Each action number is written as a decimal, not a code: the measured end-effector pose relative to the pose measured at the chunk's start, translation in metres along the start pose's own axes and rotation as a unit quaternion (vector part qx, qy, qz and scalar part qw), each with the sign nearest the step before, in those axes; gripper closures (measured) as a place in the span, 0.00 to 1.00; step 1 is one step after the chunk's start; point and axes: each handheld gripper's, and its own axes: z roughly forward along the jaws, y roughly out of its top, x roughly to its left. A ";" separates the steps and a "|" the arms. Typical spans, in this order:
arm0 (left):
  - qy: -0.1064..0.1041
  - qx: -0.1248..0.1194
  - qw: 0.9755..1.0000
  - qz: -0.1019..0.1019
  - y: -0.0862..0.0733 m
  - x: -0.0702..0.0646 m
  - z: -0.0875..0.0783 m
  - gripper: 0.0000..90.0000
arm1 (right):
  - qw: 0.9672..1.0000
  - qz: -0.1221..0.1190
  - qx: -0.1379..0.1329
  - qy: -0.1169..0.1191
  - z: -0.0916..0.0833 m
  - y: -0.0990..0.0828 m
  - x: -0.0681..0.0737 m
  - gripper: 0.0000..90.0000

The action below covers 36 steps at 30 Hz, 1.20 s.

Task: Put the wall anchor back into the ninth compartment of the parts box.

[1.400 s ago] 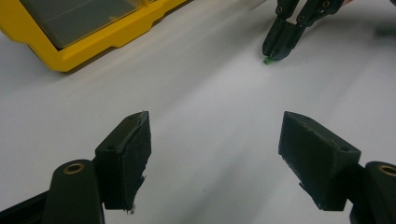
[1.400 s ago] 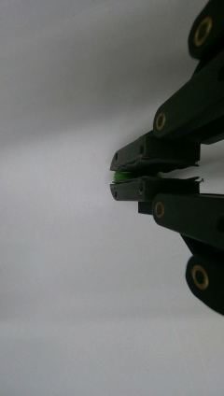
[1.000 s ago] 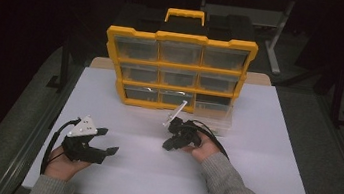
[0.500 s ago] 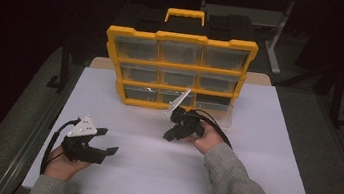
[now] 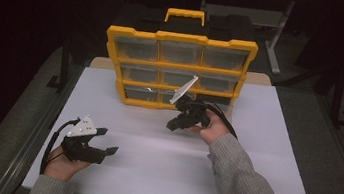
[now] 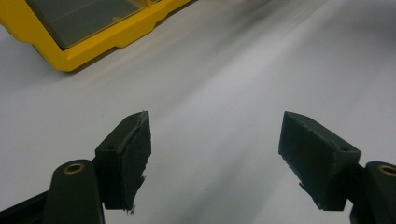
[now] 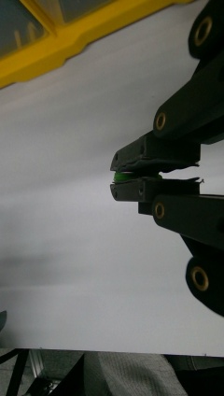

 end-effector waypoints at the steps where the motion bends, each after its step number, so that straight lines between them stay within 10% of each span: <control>1: 0.000 0.000 1.000 -0.001 0.000 0.000 0.000 0.28 | 1.000 -0.003 -0.002 -0.001 -0.003 0.001 -0.001 0.92; 36: 0.001 -0.006 1.000 -0.001 0.000 0.001 -0.001 0.28 | 0.998 0.017 -0.032 -0.059 -0.075 0.015 -0.024 0.92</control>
